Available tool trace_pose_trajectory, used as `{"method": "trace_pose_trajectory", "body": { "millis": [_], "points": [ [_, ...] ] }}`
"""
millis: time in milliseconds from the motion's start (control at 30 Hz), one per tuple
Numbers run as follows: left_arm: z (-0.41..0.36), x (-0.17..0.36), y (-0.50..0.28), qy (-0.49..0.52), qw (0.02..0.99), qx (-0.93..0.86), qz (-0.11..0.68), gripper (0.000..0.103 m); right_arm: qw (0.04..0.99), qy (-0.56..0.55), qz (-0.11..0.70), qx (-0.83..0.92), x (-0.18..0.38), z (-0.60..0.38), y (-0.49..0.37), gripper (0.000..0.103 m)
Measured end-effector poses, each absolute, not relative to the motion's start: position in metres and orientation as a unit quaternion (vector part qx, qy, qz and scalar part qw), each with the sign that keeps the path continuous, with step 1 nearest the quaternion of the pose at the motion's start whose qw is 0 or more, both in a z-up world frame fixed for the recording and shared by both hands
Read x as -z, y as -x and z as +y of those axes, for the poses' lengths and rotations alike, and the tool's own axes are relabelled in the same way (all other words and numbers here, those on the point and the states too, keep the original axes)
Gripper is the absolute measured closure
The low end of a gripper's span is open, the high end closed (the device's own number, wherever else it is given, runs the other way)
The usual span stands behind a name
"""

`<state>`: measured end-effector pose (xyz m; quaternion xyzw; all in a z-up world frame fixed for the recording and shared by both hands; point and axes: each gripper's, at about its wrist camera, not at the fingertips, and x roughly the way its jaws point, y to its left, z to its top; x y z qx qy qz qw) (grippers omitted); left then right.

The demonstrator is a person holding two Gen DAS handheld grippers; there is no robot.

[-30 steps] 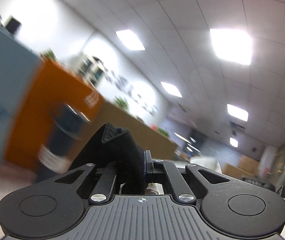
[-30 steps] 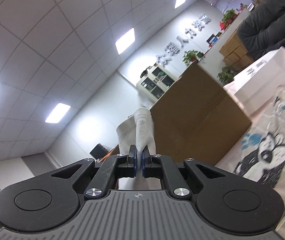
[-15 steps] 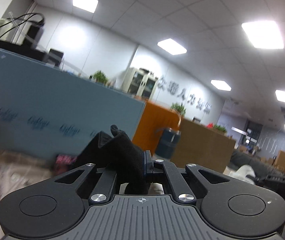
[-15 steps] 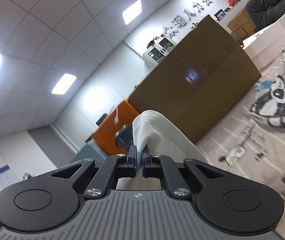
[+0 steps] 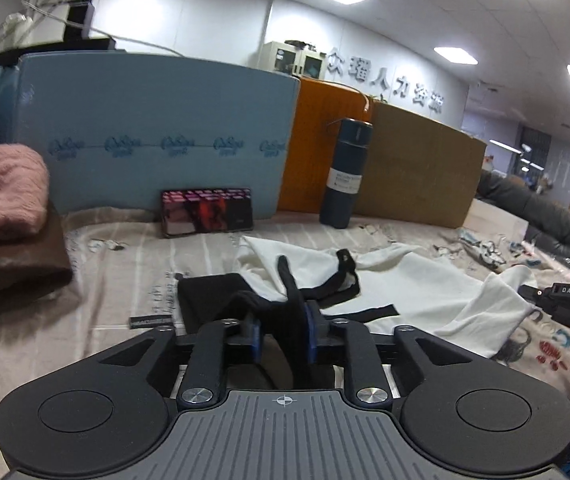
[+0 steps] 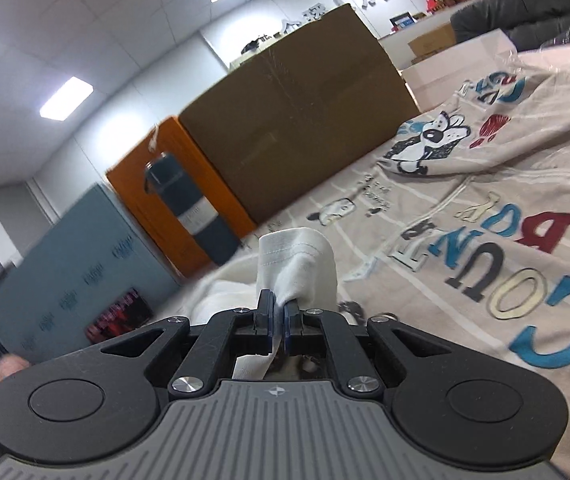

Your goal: Fold clothes

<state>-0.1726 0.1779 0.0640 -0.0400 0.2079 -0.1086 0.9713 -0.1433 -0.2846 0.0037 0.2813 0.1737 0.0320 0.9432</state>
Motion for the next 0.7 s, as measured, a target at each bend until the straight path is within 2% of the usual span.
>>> {"method": "trace_pose_trajectory", "body": {
  "millis": [33,67,100,133,167,300,333,433,533,700],
  "points": [
    [0.18,-0.068,0.182,0.031,0.975,0.095,0.198,0.066,0.946,-0.27,0.176,-0.026,-0.003,-0.282,0.147,0.091],
    [0.183,-0.074,0.193,0.016,0.98,0.075,0.186,0.066,0.949,-0.26,0.178,-0.019,-0.003,-0.282,0.147,0.069],
    [0.187,-0.082,0.205,-0.002,0.983,0.051,0.174,0.065,0.952,-0.25,0.177,-0.009,-0.004,-0.281,0.147,0.052],
    [0.192,-0.091,0.218,-0.023,0.986,0.026,0.163,0.065,0.956,-0.239,0.169,0.001,-0.006,-0.281,0.149,0.025],
    [0.196,-0.1,0.233,-0.049,0.987,-0.006,0.153,0.065,0.961,-0.228,0.158,0.011,-0.008,-0.281,0.15,0.021],
    [0.213,-0.141,0.291,-0.153,0.97,-0.155,0.105,0.059,0.97,-0.204,0.127,0.03,-0.015,-0.28,0.151,0.018],
    [0.217,-0.152,0.305,-0.178,0.96,-0.194,0.091,0.051,0.97,-0.208,0.125,0.026,-0.016,-0.281,0.149,0.018],
    [0.228,-0.184,0.34,-0.236,0.924,-0.295,0.061,0.038,0.968,-0.218,0.123,0.018,-0.018,-0.284,0.143,0.018],
    [0.236,-0.201,0.351,-0.248,0.912,-0.321,0.054,0.027,0.969,-0.217,0.12,0.013,-0.022,-0.284,0.137,0.018],
    [0.24,-0.187,0.321,-0.2,0.945,-0.242,0.088,0.026,0.97,-0.2,0.134,-0.044,-0.03,-0.272,0.127,0.018]
  ]
}}
